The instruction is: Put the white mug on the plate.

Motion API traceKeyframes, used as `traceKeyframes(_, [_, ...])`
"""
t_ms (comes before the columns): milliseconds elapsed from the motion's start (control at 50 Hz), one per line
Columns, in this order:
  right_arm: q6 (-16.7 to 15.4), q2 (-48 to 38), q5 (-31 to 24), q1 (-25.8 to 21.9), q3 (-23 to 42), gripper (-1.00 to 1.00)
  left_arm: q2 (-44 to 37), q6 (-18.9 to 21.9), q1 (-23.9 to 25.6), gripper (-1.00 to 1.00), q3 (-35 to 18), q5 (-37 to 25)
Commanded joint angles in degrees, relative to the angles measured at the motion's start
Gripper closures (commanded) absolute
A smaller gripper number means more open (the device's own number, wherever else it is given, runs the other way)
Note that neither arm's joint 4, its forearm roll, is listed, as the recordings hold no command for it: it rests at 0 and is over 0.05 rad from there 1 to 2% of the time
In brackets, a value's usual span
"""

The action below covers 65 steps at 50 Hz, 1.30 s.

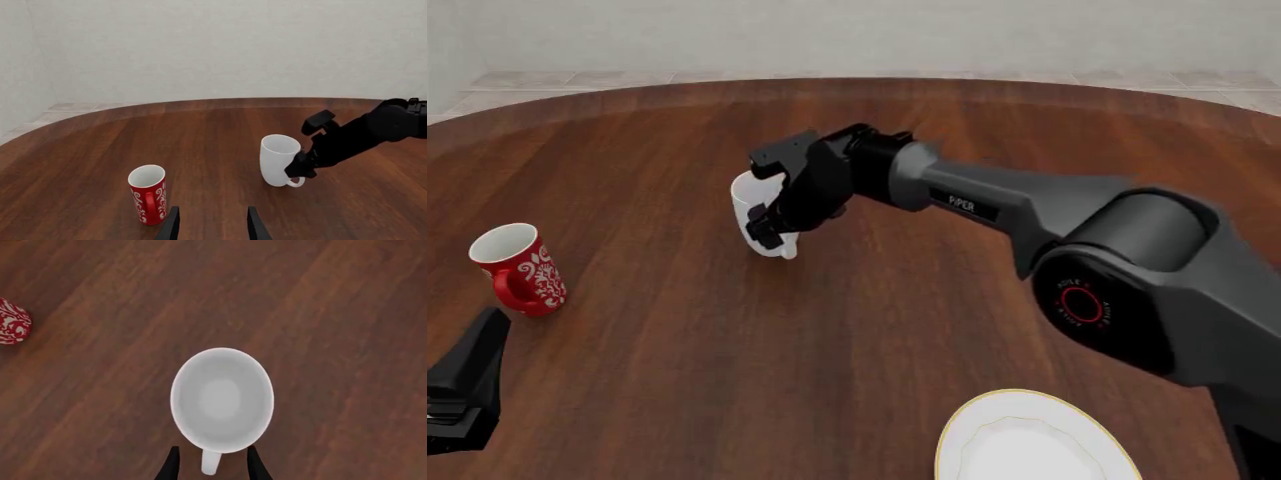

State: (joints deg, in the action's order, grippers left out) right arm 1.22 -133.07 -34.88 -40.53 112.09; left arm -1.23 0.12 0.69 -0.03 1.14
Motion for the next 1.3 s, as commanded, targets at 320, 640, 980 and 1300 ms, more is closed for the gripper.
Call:
traceKeyframes(320, [1.5, -2.1, 2.0, 0.0, -0.2, -1.0, 0.3, 0.0, 0.2, -1.0, -0.1, -0.3])
traceKeyframes(640, [1.2, -0.9, 1.6, 0.0, -0.9, 1.0, 0.3, 0.0, 0.2, -1.0, -0.1, -0.3])
traceKeyframes(980, [-0.8, 4.8, -0.5, 0.7, -3.3, 1.0, 0.3, 0.0, 0.2, -1.0, -0.1, -0.3])
traceKeyframes(1300, [-2.8, 14.0, -2.2, 0.1, -9.9, 1.0, 0.3, 0.1, 0.2, -1.0, -0.1, -0.3])
